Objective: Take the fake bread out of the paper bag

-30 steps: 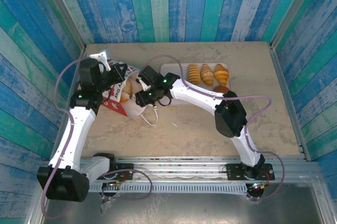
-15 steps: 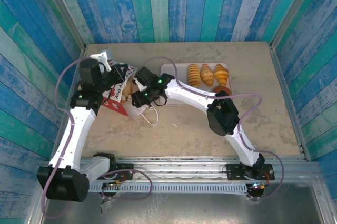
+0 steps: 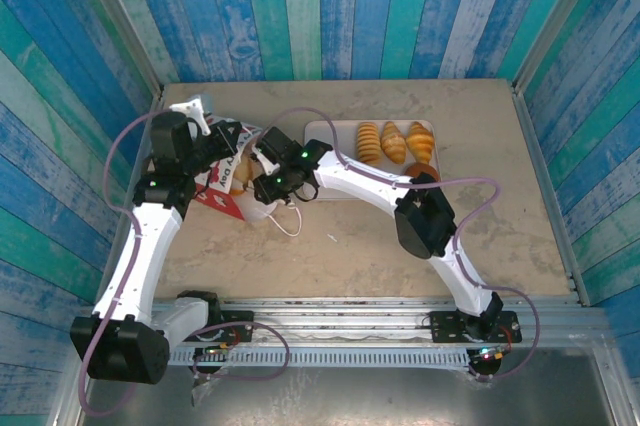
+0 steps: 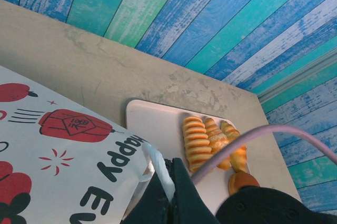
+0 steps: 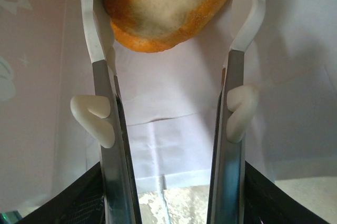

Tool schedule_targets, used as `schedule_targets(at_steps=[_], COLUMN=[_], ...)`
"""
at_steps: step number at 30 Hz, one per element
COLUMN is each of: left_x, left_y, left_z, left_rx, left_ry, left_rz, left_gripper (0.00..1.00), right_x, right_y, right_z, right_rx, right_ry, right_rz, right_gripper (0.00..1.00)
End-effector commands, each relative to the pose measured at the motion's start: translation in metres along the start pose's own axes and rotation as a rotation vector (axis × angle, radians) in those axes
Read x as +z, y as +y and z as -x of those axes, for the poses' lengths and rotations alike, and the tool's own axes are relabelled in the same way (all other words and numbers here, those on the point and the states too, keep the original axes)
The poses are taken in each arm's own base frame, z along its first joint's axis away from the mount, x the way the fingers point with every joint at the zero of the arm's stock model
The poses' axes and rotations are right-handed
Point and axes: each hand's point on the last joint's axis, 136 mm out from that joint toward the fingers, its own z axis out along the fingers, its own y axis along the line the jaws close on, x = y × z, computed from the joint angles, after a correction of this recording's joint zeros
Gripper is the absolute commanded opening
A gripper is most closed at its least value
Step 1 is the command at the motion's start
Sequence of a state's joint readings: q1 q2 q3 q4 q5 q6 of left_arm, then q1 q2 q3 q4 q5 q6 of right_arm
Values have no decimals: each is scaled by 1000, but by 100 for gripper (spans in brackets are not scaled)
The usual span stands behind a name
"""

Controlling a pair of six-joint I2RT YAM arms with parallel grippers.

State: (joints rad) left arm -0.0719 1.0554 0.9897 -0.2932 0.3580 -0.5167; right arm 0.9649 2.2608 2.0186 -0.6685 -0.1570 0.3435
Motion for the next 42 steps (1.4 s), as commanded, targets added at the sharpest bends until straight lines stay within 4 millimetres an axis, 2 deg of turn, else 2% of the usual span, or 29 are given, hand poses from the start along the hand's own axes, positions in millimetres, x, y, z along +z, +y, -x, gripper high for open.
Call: schedule_targets(at_steps=[1, 10, 17, 26, 31, 42], left_x=[-2, 0, -2, -3, -2, -2], left_y=[5, 5, 3, 1, 0, 1], left_z=[3, 5, 7, 9, 9, 9], left_rx=[20, 23, 26, 24, 20, 25], left_ry=[-17, -18, -22, -28, -27, -28], left_rz=[29, 36, 35, 26, 20, 23], left_gripper=[0, 0, 0, 0, 0, 0], right_x=[-43, -68, -81, -100, -114, -151], right_y=[8, -4, 4, 2, 4, -9], right_z=[10, -7, -15, -36, -41, -62], right_rx=[-102, -200, -283, -393, -432, -448], right_ry=[-60, -34, -3, 27, 12, -19], right_rz=[-64, -188, -143, -129, -114, -140], right_gripper=[56, 56, 56, 56, 56, 55])
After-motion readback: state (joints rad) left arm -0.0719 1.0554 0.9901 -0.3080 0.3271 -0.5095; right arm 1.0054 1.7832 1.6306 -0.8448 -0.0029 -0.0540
